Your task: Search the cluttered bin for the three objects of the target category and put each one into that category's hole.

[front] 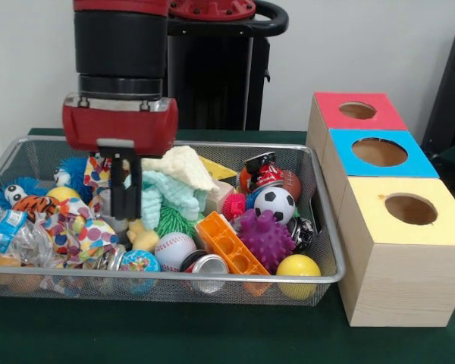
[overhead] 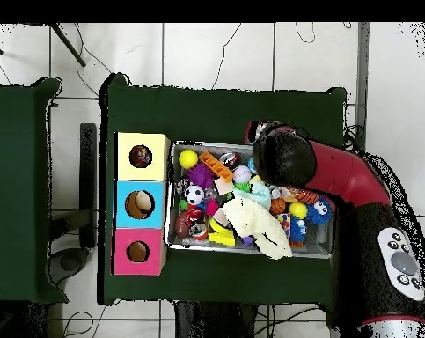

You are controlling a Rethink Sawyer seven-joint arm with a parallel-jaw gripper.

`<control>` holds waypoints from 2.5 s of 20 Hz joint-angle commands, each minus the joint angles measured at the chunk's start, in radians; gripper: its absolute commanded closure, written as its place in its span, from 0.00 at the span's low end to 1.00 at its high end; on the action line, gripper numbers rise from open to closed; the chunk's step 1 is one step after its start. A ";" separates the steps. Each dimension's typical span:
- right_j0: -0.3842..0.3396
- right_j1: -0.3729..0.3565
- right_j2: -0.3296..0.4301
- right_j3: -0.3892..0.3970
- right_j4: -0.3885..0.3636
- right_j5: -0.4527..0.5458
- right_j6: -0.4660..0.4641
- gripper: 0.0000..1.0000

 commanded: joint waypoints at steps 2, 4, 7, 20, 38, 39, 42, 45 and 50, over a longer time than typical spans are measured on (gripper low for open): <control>-0.027 0.132 -0.050 -0.175 -0.143 0.128 -0.086 1.00; -0.028 0.137 -0.057 -0.165 -0.163 0.127 -0.083 1.00; -0.046 0.148 -0.042 -0.142 -0.184 0.104 -0.093 1.00; -0.092 0.145 0.030 -0.097 -0.175 0.246 -0.133 1.00; -0.113 0.054 0.123 -0.032 -0.144 0.314 -0.122 0.00; -0.114 0.054 0.125 -0.030 -0.147 0.308 -0.118 0.00; -0.117 0.054 0.128 -0.027 -0.155 0.291 -0.107 0.00; -0.114 0.054 0.122 -0.026 -0.162 0.274 -0.085 0.00; -0.119 0.083 0.119 -0.009 -0.179 0.205 -0.049 0.00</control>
